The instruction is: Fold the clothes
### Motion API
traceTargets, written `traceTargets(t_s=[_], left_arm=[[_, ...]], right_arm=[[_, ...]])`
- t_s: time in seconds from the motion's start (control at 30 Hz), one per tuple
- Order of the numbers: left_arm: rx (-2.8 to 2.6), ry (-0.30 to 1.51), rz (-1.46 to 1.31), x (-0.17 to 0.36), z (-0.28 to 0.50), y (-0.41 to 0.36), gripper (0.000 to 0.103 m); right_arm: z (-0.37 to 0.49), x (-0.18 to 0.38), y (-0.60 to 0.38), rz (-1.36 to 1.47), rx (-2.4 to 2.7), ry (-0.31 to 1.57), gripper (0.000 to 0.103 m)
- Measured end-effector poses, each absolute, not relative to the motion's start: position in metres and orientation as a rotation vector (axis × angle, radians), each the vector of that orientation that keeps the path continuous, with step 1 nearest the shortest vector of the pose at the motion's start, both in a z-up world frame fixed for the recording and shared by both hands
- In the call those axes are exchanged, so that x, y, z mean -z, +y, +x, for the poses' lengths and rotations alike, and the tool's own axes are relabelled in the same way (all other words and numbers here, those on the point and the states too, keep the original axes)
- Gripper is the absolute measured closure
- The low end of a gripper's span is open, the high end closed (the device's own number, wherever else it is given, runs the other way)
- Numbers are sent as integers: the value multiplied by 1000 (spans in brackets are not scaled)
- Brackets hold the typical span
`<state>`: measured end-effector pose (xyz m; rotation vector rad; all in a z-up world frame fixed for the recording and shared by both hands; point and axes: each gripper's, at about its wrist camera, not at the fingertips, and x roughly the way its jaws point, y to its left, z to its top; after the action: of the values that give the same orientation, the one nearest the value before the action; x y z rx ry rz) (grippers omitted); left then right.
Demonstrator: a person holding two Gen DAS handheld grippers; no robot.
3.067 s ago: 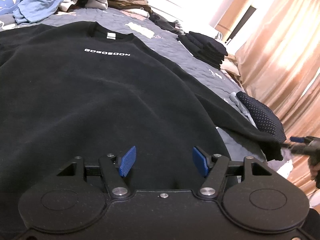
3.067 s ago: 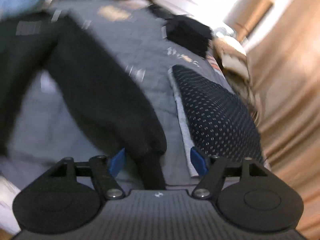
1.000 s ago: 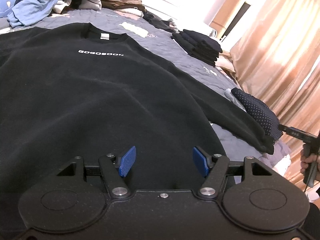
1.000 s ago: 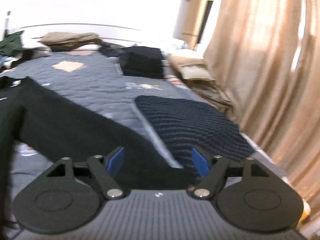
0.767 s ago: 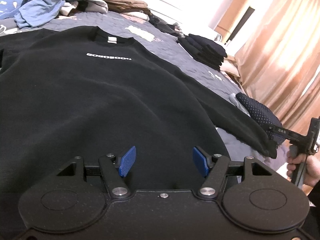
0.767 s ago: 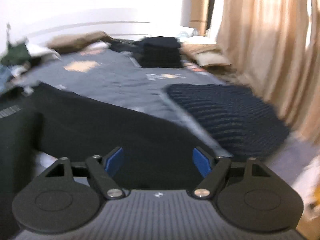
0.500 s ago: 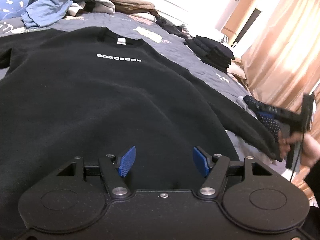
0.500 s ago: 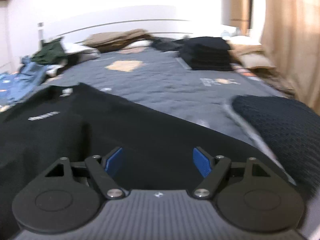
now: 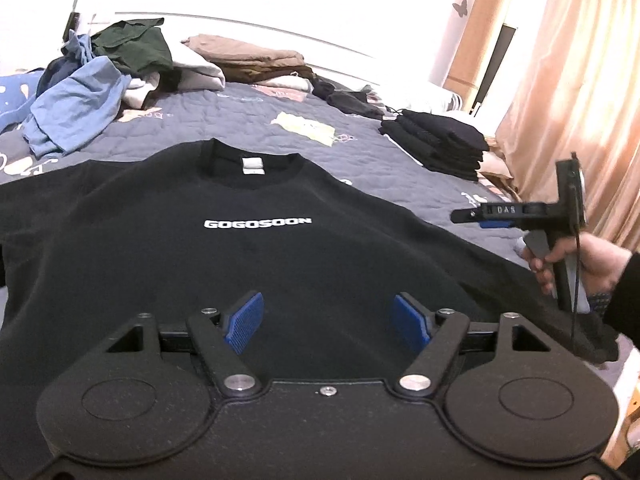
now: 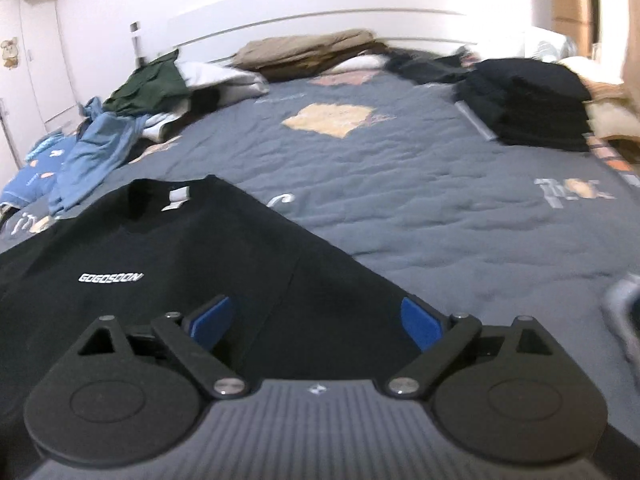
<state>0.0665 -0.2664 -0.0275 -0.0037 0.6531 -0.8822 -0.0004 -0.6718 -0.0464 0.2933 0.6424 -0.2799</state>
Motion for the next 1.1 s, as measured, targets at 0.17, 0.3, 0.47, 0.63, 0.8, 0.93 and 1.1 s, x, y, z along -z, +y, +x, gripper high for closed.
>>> traceTargets(t_s=[0.17,0.3,0.47,0.63,0.8,0.93,1.1], left_arm=[[857,618,13,34,86,-252,32],[807,632,-41,37,106,-239,32],[860,635,-18,33,121,-246,32],[936,645,-38,29,141,-274,32],[976,677,-70,39,142,-280,32],[961,684,-69,44,139,-274,32],[954,661,-100,37,140,-267,32]], right_arm=[[36,64,-677,285,285,699,10],[54,74,-683,271,326,702,10],[69,84,-691,248,310,751,11],[81,93,-691,244,296,777,18],[86,94,-702,309,330,783,82],[90,94,-707,310,345,792,93],[87,85,-713,338,400,720,97]])
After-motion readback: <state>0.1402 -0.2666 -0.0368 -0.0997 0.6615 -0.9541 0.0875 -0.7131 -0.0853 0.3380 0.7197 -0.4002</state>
